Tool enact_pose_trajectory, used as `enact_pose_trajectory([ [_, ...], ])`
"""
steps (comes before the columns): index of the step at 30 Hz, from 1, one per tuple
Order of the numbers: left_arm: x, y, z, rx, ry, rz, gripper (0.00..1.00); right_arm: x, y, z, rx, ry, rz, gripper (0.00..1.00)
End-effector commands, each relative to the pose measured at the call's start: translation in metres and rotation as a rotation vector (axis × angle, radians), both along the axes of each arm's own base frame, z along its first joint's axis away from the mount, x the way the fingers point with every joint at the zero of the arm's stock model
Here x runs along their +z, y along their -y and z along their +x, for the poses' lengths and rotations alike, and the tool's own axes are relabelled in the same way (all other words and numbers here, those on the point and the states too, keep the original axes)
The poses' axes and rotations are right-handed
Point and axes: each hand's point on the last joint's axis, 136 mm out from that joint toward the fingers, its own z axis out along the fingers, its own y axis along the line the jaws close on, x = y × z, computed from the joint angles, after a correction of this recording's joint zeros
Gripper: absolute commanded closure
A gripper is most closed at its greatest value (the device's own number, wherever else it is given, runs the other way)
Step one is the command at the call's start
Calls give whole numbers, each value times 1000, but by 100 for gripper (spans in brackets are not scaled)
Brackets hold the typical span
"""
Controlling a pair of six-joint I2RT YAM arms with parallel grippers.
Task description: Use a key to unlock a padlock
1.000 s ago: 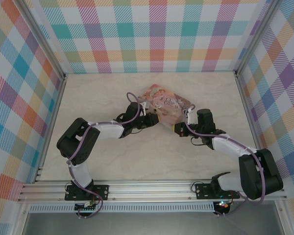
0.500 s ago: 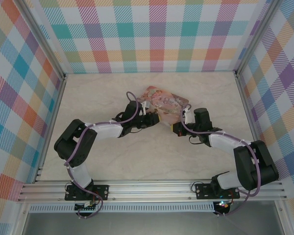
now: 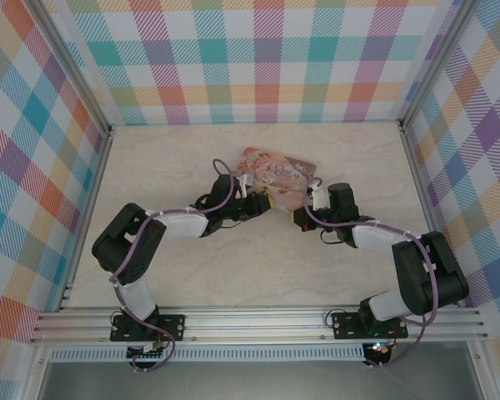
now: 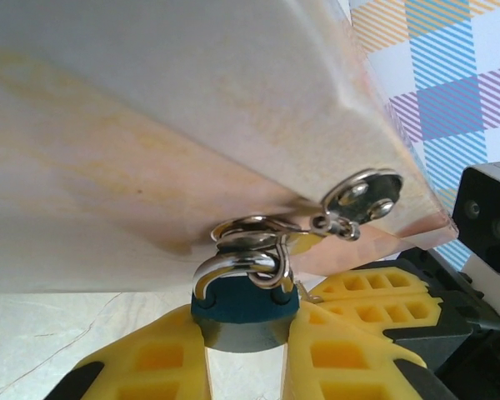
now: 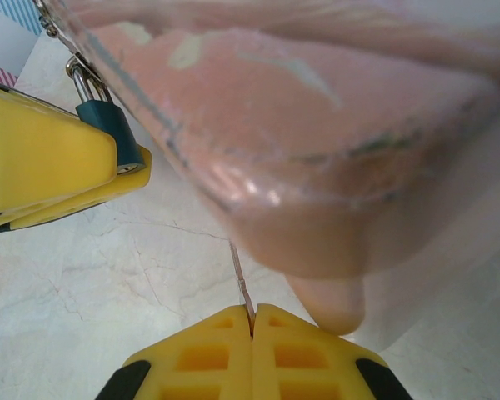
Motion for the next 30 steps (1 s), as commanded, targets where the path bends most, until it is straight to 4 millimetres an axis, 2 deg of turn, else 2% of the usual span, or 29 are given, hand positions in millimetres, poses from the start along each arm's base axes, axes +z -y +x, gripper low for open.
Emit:
enact_pose_trajectory([
  [1, 61, 17, -8, -75, 86, -167, 90, 14, -4, 12, 40, 106, -13, 98],
  [6, 63, 15, -8, -61, 75, -163, 90, 39, -18, -2, 126, 144, 43, 98],
  [10, 67, 16, -7, -57, 68, -173, 91, 37, -28, -19, 176, 143, -24, 98],
  [20, 66, 14, -5, -23, 39, -181, 92, 33, -34, -8, 131, 172, -76, 99],
  [30, 61, 13, -4, -1, 3, -187, 94, 39, -39, 3, 96, 223, -87, 99],
])
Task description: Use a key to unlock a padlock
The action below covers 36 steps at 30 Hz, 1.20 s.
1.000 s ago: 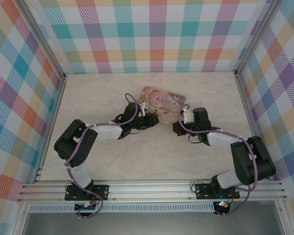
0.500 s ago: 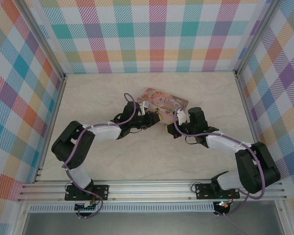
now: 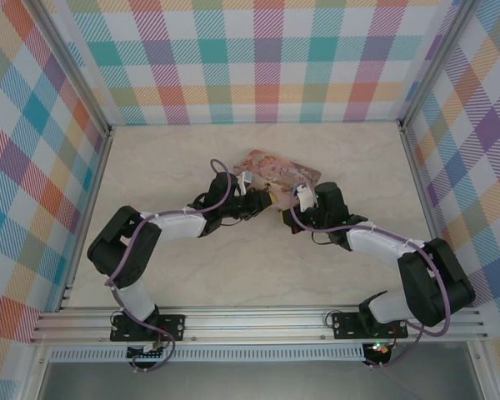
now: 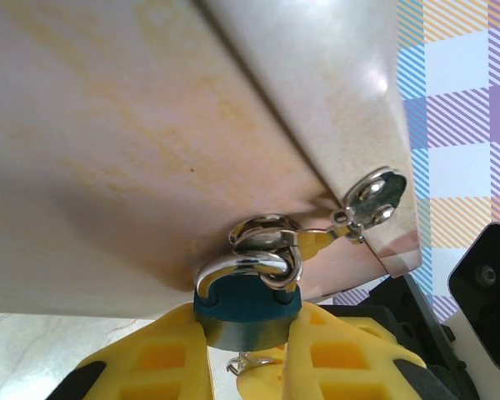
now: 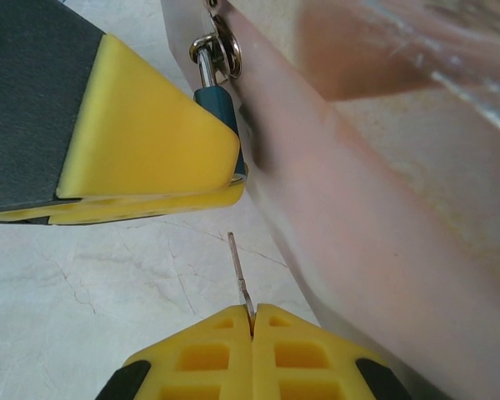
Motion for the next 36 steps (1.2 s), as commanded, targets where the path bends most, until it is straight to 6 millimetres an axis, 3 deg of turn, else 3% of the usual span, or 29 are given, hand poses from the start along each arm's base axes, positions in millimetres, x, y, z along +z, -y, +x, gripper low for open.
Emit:
enact_pose_trajectory([
  [1, 37, 7, 1, -13, 83, -81, 94, 14, -6, 15, -3, 71, 7, 99],
  [25, 33, 6, 1, -4, 66, -80, 95, 27, -21, 23, 14, 100, 71, 98],
  [36, 32, 6, 1, -1, 61, -78, 95, 31, -15, 23, -13, 135, 69, 98],
])
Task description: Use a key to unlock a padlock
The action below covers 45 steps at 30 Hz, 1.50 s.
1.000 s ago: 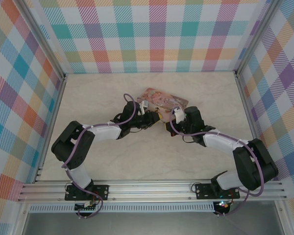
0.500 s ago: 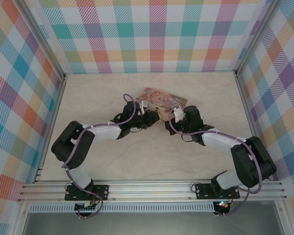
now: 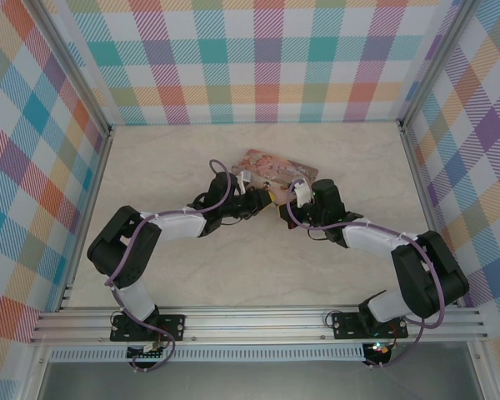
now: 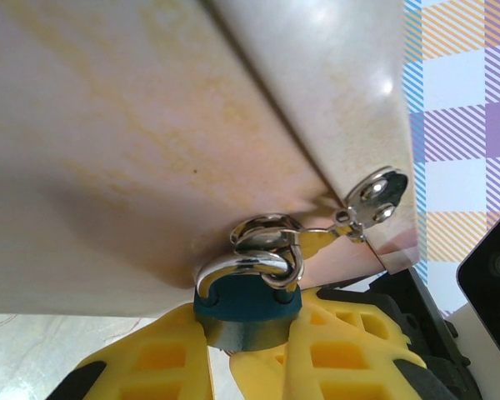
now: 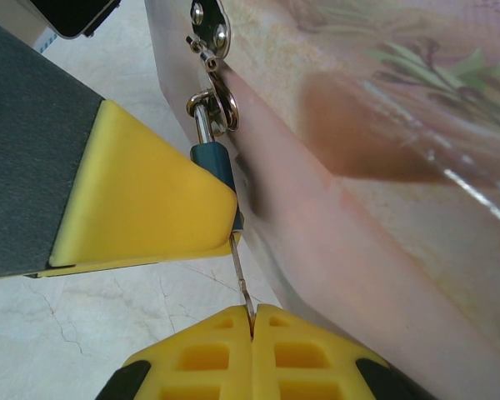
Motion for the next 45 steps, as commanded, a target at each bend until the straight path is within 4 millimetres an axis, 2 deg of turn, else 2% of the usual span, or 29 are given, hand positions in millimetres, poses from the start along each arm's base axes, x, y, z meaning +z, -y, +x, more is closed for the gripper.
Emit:
enact_pose_trajectory([
  [1, 31, 7, -3, -30, 70, -68, 95, 27, -5, 7, -6, 88, 51, 98],
  [5, 30, 7, -3, -29, 67, -67, 95, 31, -6, 7, -3, 103, 67, 99],
  [14, 30, 7, -3, -25, 63, -65, 96, 25, -3, 1, -3, 95, 66, 98],
  [22, 36, 8, -5, -33, 61, -84, 96, 22, -10, 9, -3, 110, 66, 98],
  [29, 39, 9, -6, -35, 43, -100, 97, 29, -19, 16, 6, 166, 73, 98],
  [36, 39, 9, -9, -40, 36, -100, 97, 44, -22, 23, -13, 229, 127, 98],
  [37, 39, 8, -9, -39, 38, -99, 97, 53, -24, 26, -14, 264, 152, 98],
  [45, 32, 7, -10, -36, 24, -88, 97, 76, -35, 30, 24, 301, 225, 98],
])
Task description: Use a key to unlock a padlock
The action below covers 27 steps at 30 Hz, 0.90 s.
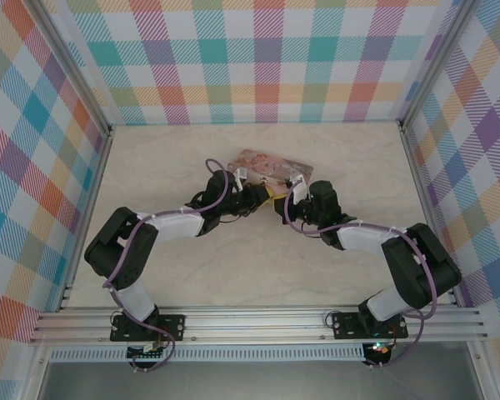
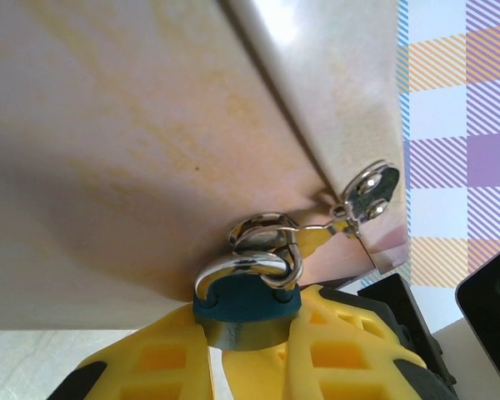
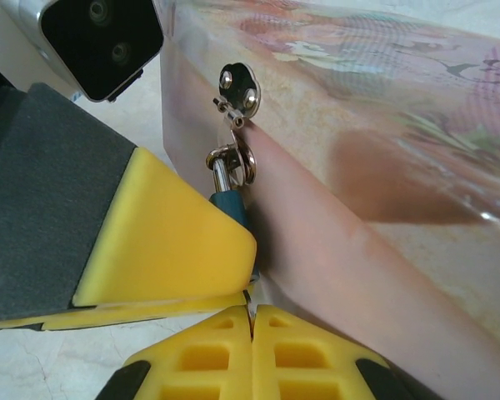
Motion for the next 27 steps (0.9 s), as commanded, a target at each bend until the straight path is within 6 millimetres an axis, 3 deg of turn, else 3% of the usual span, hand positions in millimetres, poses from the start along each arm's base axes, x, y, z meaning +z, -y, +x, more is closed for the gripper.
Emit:
enact_pose_trajectory([
  [1, 20, 13, -18, -92, 35, -56, 97, 61, -18, 12, 44, 171, 129, 98],
  [4, 14, 14, -18, -92, 25, -50, 97, 65, -21, 11, 57, 165, 148, 98],
  [7, 4, 16, -18, -94, 10, -41, 97, 56, -21, 9, 61, 114, 147, 98],
  [16, -30, 21, -16, -77, -30, -26, 91, -28, 1, -15, 7, -83, 22, 98],
  [20, -44, 19, -14, -54, -43, -14, 84, -52, 8, -22, -5, -130, -10, 98],
  [27, -55, 15, -14, -23, -55, -25, 60, -84, 11, -30, -15, -212, -25, 98],
])
